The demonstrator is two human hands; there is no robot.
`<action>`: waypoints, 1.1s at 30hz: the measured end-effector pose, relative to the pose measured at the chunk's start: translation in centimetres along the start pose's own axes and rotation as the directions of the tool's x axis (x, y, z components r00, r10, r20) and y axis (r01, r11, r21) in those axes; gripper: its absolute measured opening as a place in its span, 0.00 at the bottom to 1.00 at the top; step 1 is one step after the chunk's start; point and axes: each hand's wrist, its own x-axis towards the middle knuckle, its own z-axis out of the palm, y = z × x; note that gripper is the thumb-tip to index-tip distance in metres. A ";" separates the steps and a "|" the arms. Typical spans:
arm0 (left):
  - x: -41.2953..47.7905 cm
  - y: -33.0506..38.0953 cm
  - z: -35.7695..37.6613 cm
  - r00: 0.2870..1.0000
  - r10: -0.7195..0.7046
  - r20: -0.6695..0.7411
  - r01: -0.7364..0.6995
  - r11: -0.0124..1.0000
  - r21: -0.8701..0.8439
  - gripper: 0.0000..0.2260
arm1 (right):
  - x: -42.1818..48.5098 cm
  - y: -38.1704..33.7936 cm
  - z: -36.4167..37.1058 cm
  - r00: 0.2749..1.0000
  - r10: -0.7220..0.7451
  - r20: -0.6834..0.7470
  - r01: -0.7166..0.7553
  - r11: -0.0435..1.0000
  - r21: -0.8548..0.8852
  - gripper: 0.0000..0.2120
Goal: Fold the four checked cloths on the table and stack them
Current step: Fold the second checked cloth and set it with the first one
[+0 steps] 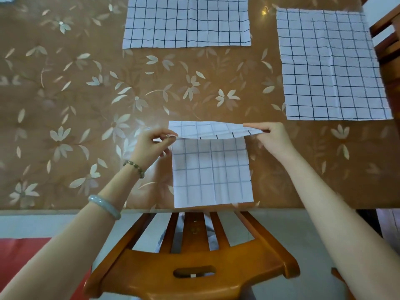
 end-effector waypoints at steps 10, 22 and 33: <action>-6.9 -2.4 0.7 0.987 -0.059 0.152 0.073 0.993 -0.090 0.05 | -5.3 3.6 0.8 0.961 0.253 0.114 -0.276 0.835 0.475 0.15; -8.3 -4.5 2.4 0.933 -0.305 0.189 0.279 0.948 0.154 0.05 | -7.0 5.6 2.4 0.927 0.370 0.063 -0.369 0.929 -0.028 0.05; -8.5 -6.8 3.5 0.949 -0.295 0.113 0.263 0.936 0.232 0.04 | -7.9 7.0 3.6 0.945 0.321 0.064 -0.294 0.918 -0.266 0.04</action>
